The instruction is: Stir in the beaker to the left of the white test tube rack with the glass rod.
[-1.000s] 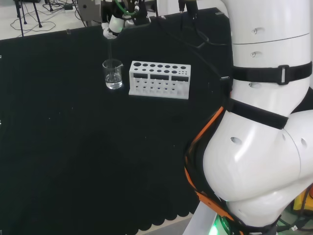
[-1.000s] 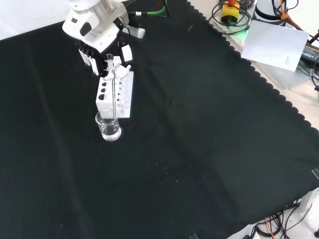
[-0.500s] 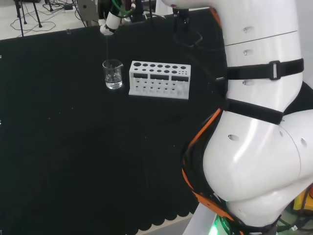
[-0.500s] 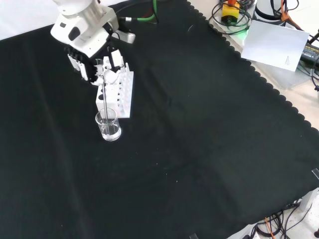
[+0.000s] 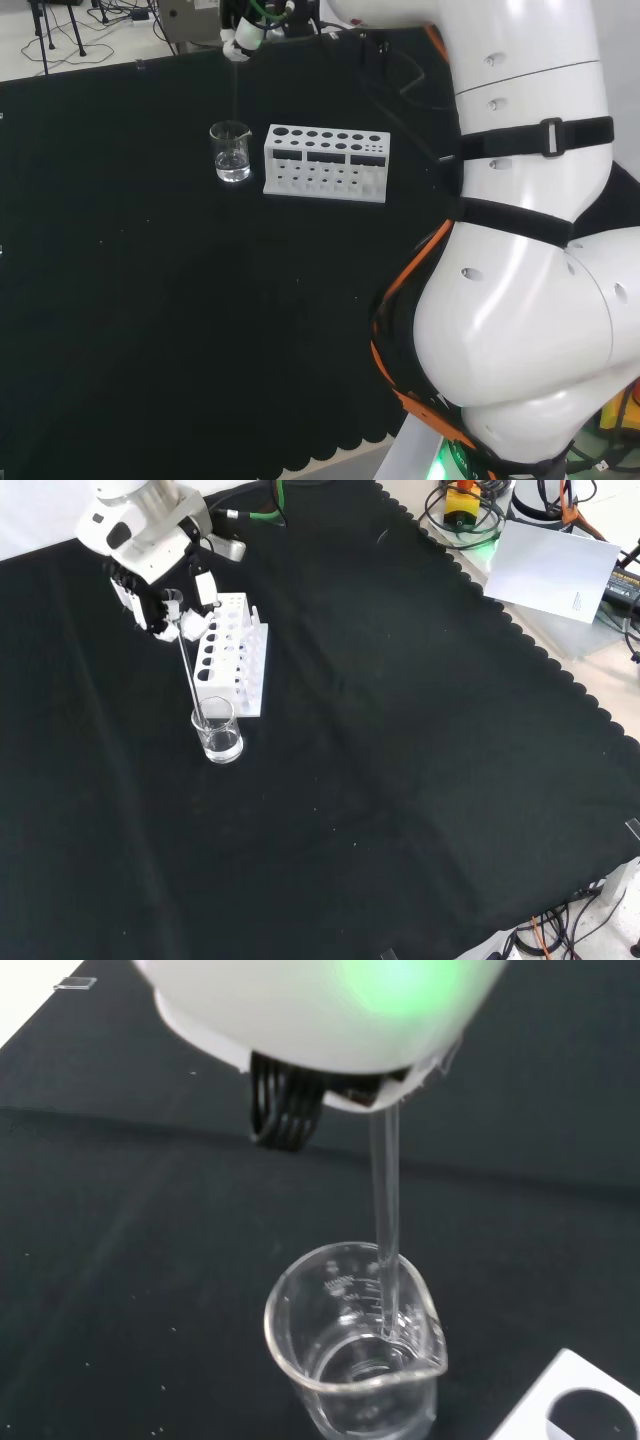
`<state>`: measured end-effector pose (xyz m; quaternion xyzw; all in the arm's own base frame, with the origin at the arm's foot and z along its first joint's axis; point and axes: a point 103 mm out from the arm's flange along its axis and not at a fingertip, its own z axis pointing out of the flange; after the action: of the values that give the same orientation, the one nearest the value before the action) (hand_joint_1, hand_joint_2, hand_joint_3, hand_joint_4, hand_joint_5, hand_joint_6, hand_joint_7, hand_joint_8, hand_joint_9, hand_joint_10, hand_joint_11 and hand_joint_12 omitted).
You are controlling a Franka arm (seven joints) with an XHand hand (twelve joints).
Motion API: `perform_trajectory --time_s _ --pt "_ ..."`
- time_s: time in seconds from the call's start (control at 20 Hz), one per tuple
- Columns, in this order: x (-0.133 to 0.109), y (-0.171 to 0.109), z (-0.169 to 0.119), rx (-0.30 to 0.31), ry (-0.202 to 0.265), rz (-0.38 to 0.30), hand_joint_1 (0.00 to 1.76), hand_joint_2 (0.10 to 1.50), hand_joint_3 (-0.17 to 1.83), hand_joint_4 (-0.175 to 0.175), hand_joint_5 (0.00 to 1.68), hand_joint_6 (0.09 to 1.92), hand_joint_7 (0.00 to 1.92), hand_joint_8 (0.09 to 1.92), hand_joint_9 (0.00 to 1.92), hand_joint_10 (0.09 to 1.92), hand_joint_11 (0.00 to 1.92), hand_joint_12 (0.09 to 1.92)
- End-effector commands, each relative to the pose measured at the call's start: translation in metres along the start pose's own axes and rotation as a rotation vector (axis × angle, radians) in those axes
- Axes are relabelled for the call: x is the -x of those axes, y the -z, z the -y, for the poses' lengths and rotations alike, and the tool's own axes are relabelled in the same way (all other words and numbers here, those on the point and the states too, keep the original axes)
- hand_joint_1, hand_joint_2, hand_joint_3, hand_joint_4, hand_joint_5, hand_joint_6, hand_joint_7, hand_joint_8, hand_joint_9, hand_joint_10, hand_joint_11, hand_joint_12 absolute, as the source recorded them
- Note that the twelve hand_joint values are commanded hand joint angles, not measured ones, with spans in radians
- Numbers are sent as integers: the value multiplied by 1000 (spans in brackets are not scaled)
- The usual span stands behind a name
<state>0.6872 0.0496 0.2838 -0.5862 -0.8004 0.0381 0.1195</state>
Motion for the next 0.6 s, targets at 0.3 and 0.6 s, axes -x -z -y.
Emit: perform_trajectory --time_s 0.3,0.6 --pt "-9 -5 44 -25 -47 -7 1223 463 987 -175 1327 740 1594 931 1838 672 1392 727" --pt "-46 -7 25 -25 12 2 1223 463 986 -175 1328 739 1594 931 1838 672 1391 725"
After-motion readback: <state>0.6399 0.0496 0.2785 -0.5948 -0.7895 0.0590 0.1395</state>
